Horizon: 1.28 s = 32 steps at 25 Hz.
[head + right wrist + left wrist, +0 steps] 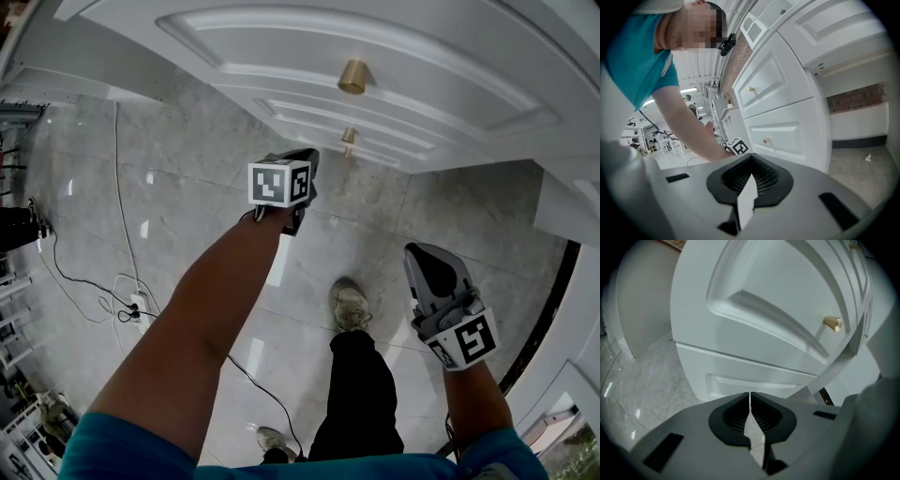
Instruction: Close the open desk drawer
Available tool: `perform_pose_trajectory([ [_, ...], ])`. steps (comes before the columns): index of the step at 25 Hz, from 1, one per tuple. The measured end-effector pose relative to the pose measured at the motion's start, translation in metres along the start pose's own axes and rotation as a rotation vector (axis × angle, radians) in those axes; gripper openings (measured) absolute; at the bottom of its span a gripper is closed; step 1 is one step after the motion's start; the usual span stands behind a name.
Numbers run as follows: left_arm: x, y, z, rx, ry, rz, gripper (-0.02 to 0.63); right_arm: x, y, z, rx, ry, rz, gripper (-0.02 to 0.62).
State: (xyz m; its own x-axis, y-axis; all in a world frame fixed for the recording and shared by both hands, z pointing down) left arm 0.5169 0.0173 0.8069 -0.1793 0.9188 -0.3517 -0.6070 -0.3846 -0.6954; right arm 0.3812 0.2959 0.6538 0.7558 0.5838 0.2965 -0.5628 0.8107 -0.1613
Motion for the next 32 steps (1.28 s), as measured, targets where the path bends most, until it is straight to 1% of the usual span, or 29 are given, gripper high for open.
perform_pose_trajectory([
  [3,0.0,0.021,0.011,0.028,0.004,-0.004,0.021,-0.014,0.005,0.004,-0.014,0.011,-0.02,0.021],
  [6,0.006,0.054,0.026,0.07,0.053,0.009,0.021,-0.036,0.009,0.006,-0.04,0.034,-0.062,0.021],
  [9,0.012,0.104,0.045,0.113,0.094,0.045,0.021,-0.072,0.008,0.005,-0.072,0.058,-0.109,0.02],
  [12,0.006,0.168,0.08,0.159,0.14,0.035,0.021,-0.115,0.003,0.001,-0.096,0.088,-0.176,0.02],
  [14,-0.004,0.214,0.108,0.212,0.192,0.005,0.021,-0.142,-0.007,0.002,-0.121,0.12,-0.251,0.02],
  [16,-0.017,0.261,0.139,0.286,0.255,-0.018,0.021,-0.17,-0.023,0.006,-0.16,0.145,-0.346,0.021],
  [18,-0.032,0.314,0.175,0.346,0.3,-0.043,0.021,-0.21,-0.033,0.014,-0.199,0.15,-0.421,0.02],
  [19,-0.04,0.342,0.195,0.364,0.315,-0.062,0.021,-0.235,-0.035,0.019,-0.211,0.151,-0.443,0.02],
  [23,-0.061,0.456,0.282,0.4,0.376,-0.154,0.021,-0.328,-0.041,0.027,-0.227,0.162,-0.487,0.021],
  [26,-0.067,0.536,0.331,0.445,0.412,-0.236,0.021,-0.388,-0.057,0.023,-0.227,0.152,-0.517,0.02],
  [29,-0.064,0.601,0.368,0.532,0.509,-0.322,0.021,-0.438,-0.075,0.015,-0.254,0.169,-0.56,0.021],
  [32,-0.053,0.665,0.403,0.601,0.597,-0.398,0.021,-0.492,-0.084,0.007,-0.296,0.179,-0.609,0.021],
])
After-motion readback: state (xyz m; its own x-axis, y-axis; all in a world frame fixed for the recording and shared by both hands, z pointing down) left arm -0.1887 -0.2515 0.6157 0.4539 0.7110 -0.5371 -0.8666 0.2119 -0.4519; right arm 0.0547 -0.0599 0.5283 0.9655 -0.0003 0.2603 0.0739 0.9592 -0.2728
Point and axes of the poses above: the fingertips, and each gripper's own axes: y backward along the fingers, x to its right, z out of its underside, the point moved 8 cm from there along y, backward along the fingers, and after that the axes turned 6 degrees about x, right-handed, at the moved point
